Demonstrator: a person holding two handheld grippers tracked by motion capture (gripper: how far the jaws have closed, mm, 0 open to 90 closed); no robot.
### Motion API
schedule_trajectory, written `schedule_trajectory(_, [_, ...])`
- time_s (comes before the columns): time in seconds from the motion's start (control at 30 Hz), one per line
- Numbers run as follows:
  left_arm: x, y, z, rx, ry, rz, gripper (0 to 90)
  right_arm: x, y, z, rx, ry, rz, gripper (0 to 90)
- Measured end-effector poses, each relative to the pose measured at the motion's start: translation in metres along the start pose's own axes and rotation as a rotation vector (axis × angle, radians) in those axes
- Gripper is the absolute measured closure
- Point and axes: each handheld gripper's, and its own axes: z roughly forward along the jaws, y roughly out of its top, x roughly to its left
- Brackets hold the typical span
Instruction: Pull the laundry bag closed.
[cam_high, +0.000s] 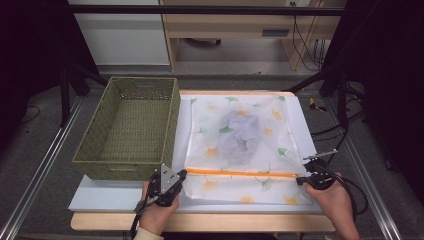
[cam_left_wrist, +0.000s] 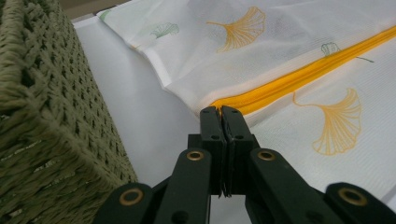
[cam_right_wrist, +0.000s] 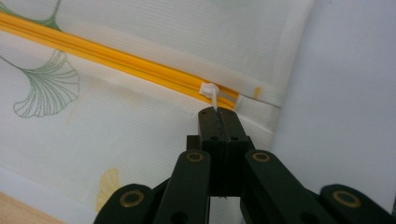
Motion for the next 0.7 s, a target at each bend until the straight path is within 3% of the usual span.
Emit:
schedule_trajectory(0.23, [-0.002,0.0,0.0,0.0,-0.001,0.004,88.8,-0.012,-0.005,-0.004,-0.006,-0.002,0.028,90.0])
schedule_trajectory(0.7, [-0.004,-0.001,0.002,0.008,-0.001,0.006,88.7,-0.013,-0.005,-0.004,-0.013,-0.028,0.02,90.0])
